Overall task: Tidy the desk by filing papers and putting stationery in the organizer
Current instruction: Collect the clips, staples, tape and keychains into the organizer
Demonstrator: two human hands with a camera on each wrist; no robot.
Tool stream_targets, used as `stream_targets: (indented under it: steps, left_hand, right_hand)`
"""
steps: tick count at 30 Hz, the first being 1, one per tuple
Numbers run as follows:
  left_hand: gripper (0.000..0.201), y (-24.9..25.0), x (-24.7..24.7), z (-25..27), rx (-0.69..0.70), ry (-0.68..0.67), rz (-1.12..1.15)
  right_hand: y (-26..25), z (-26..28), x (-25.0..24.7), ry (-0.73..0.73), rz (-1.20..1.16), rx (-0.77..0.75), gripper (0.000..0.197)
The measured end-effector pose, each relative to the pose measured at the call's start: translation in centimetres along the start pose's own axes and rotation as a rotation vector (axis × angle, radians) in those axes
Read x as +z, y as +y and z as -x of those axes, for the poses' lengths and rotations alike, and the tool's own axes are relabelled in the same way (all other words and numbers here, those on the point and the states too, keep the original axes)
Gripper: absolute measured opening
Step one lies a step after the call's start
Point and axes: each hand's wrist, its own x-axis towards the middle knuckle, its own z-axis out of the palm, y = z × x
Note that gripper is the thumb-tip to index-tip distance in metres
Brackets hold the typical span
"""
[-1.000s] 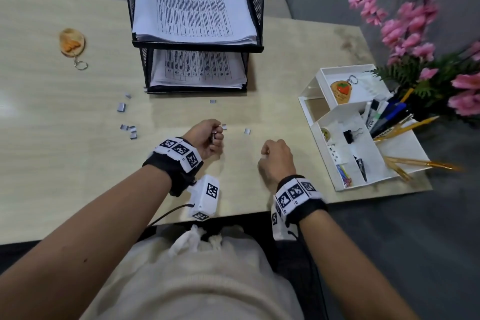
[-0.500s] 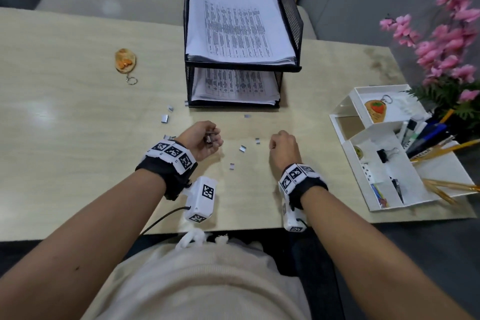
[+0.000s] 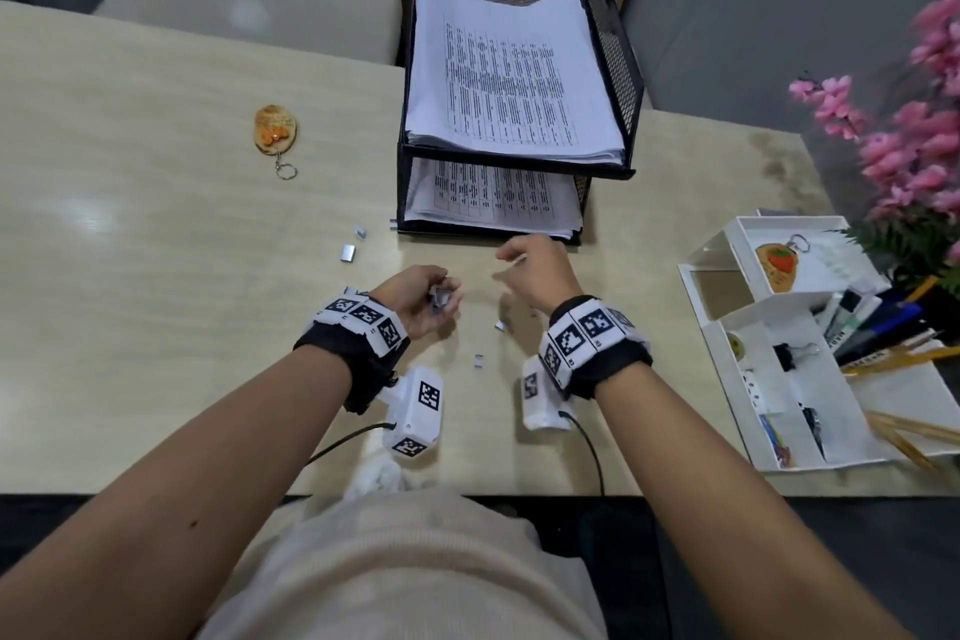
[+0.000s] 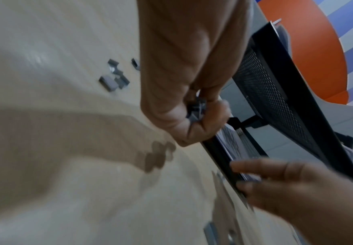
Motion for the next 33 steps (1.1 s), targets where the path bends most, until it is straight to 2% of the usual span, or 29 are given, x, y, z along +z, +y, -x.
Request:
stream_targets:
  steps: [3, 5, 8, 14, 18, 22, 24, 28, 30, 33]
  left_hand:
    - [0.040, 1.3, -1.4, -0.2, 0.004, 0.009, -0.076]
    - [0.040, 2.4, -2.1, -0.1, 0.031, 0.023, -0.096]
    - [0.039, 3.6, -2.4, 0.1, 0.069, 0.047, -0.099]
    - [0.037, 4.2, -2.5, -0.1, 0.098, 0.047, -0.066]
    - [0.039, 3.3, -2.3, -0.3, 0.095, 0.056, -0.017]
    - [0.033, 2.0, -1.8, -0.3, 0.107, 0.051, 0.040]
    - [0.034, 1.3, -1.5, -0.3, 0.096, 0.022, 0.052]
    - [0.040, 0.3, -0.7, -0.1, 0.054, -0.046, 0.048]
    - [0.040, 0.3, -0.6, 0.2, 0.031, -0.063, 0.054]
    - [0.040, 0.7, -1.0, 0.8, 0.008, -0.053, -0.023]
  right_hand:
    - [1.7, -0.8, 0.6, -0.071, 0.286, -0.103, 0.021]
    - [2.6, -1.2, 1.3, -0.115, 0.439, -0.128, 0.026]
    - [3.9, -2.0, 1.6, -0.108, 0.495, -0.157, 0.026]
    - [4.6, 0.2, 0.7, -0.143, 0.418, -0.065, 0.014]
    - [5.9, 1.9, 1.4, -0.038, 0.297, -0.026, 0.025]
    - [4.3, 2.9, 1.2, 0.052, 0.111, 0.041, 0.026]
    - [1.9, 3.5, 0.9, 0.053, -0.004, -0.008, 0.021]
    - [-2.3, 4.2, 0.8, -0.062, -0.120, -0.177, 0.022]
    - [-2.3, 3.6, 0.8, -0.008, -0.126, -0.169, 0.025]
    - [-0.2, 3.2, 1.3, 0.028, -0.026, -0.071, 0.026]
